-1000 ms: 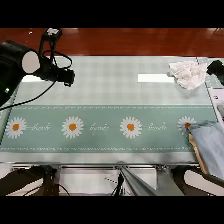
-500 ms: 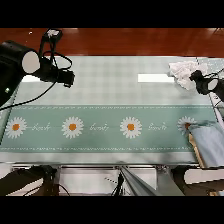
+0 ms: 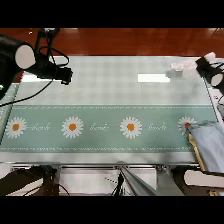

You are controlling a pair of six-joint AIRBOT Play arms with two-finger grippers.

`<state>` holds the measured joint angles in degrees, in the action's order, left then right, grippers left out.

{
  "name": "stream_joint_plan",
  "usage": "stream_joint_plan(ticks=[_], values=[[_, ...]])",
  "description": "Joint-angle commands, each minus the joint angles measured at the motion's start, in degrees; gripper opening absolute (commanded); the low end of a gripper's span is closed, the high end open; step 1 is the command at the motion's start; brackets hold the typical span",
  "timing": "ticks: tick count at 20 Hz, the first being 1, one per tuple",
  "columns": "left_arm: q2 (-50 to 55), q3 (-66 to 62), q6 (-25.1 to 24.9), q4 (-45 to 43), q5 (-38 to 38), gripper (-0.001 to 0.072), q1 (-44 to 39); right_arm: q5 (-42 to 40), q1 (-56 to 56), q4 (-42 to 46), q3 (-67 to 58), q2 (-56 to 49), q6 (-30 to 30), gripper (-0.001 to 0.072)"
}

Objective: Fold the shirts.

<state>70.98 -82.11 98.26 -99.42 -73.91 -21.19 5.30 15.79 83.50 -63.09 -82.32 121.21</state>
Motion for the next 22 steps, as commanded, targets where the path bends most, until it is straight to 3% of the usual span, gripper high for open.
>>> stream_joint_plan(ticks=[1,4,8,12,14,17,19,22], values=[[-0.1,-8.5,0.0,0.0,-6.4,0.0659,-0.5,-1.7,-1.6,-0.5,-0.1,15.6,-7.2,0.0027],[-0.1,-21.6,0.0,0.0,-12.9,0.0658,-2.0,-0.5,-6.5,-0.5,-0.1,31.0,-12.9,0.0027],[-2.9,-38.2,0.0,0.0,-15.6,0.0659,-6.5,5.1,-14.2,-0.5,-0.1,46.9,-13.2,0.0027],[-11.1,-37.6,0.0,0.1,-14.7,0.0659,-9.1,20.0,-20.8,-0.7,-0.1,55.1,-13.5,0.0027],[-15.1,-34.3,0.1,0.4,-14.8,0.0659,-9.2,31.0,-24.7,-1.5,0.0,55.0,-15.2,0.0027],[-17.1,-31.0,1.9,0.4,-16.9,0.0659,-9.2,44.0,-34.8,-10.8,0.0,48.9,-22.1,0.0027],[-16.3,-30.8,2.1,0.5,-19.0,0.0659,-9.2,45.2,-44.7,-12.9,0.7,42.1,-22.5,0.0026],[-15.4,-29.8,2.1,0.4,-19.4,0.0659,-9.2,42.5,-60.0,-5.3,1.0,28.5,-21.2,0.0027]])
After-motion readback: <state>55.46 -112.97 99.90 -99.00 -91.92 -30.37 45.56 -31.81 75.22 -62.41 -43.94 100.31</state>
